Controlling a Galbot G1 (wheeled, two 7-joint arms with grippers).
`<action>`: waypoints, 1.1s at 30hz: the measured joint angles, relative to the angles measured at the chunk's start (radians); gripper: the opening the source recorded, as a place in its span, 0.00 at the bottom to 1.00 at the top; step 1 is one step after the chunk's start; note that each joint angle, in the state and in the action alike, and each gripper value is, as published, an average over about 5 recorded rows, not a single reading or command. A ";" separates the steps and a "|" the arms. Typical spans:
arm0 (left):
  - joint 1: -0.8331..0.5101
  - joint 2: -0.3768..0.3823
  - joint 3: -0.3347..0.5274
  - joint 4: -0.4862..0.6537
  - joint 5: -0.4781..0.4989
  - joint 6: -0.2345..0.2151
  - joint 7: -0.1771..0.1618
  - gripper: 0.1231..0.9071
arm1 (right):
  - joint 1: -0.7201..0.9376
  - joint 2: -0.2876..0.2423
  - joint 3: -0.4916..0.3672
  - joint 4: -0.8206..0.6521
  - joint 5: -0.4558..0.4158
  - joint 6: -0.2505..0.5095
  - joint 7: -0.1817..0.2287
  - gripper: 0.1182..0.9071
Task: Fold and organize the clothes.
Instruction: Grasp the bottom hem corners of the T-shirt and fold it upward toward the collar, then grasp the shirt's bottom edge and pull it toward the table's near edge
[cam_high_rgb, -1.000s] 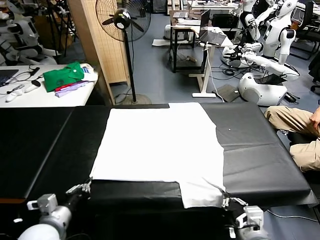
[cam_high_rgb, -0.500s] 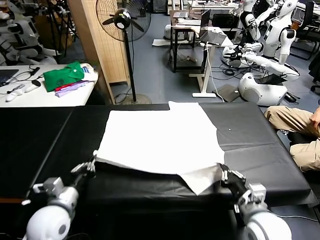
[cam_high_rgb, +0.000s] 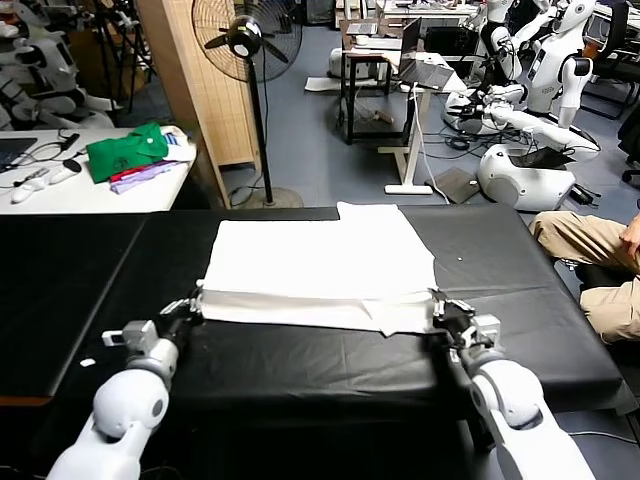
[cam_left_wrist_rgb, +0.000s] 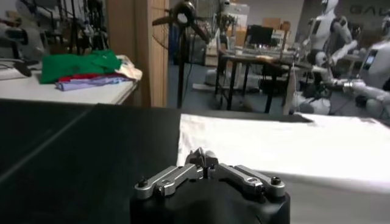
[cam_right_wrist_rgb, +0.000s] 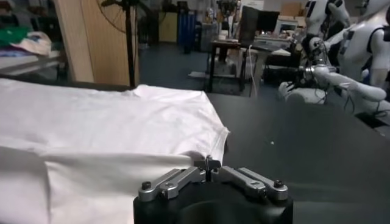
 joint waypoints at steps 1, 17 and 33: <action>-0.005 0.001 0.000 0.007 -0.002 0.001 -0.001 0.01 | -0.010 -0.006 0.005 0.013 0.004 0.002 -0.005 0.24; 0.049 0.018 -0.016 -0.036 -0.019 0.020 0.024 0.84 | -0.214 -0.015 0.072 0.189 0.005 -0.025 0.008 0.86; 0.093 0.014 -0.039 -0.001 -0.127 0.036 0.033 0.45 | -0.219 0.017 0.050 0.150 0.024 -0.052 0.049 0.04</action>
